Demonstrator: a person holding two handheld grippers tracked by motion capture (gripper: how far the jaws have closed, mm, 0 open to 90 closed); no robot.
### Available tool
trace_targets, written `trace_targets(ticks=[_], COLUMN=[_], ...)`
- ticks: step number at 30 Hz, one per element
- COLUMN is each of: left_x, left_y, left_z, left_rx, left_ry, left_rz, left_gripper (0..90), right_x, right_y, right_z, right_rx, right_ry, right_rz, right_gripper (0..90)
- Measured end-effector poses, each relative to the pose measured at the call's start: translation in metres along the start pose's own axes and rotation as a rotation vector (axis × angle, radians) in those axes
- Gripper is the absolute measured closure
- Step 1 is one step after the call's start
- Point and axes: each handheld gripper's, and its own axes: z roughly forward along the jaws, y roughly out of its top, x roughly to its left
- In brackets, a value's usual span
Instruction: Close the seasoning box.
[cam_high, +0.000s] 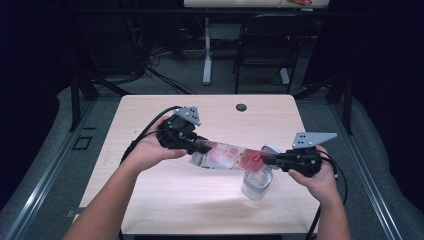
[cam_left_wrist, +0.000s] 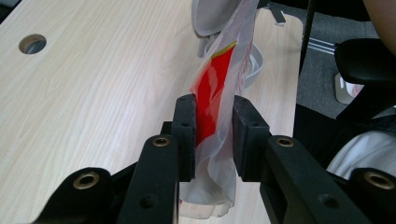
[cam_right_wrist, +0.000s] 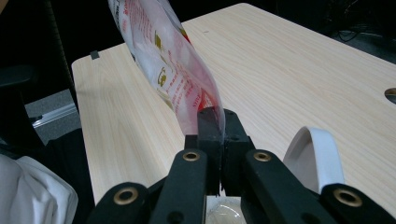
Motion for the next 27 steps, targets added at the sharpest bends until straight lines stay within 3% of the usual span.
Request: trace_targets(ticks=[9, 27], left_x=[-0.0021, -0.0004], left_y=[0.0069, 0.0056], left_z=[-0.0003, -0.0001], left_rx=[0.008, 0.001], left_ry=[-0.001, -0.003], left_rz=[0.024, 0.018], left_gripper=[74.4, 74.7], right_x=[0.0013, 0.0009], right_y=[-0.0051, -0.0044], right_z=[-0.0028, -0.0018], right_rx=[-0.003, -0.004], right_ry=[-0.011, -0.011], right_rz=[0.013, 0.013], right_gripper=[89.5, 89.4])
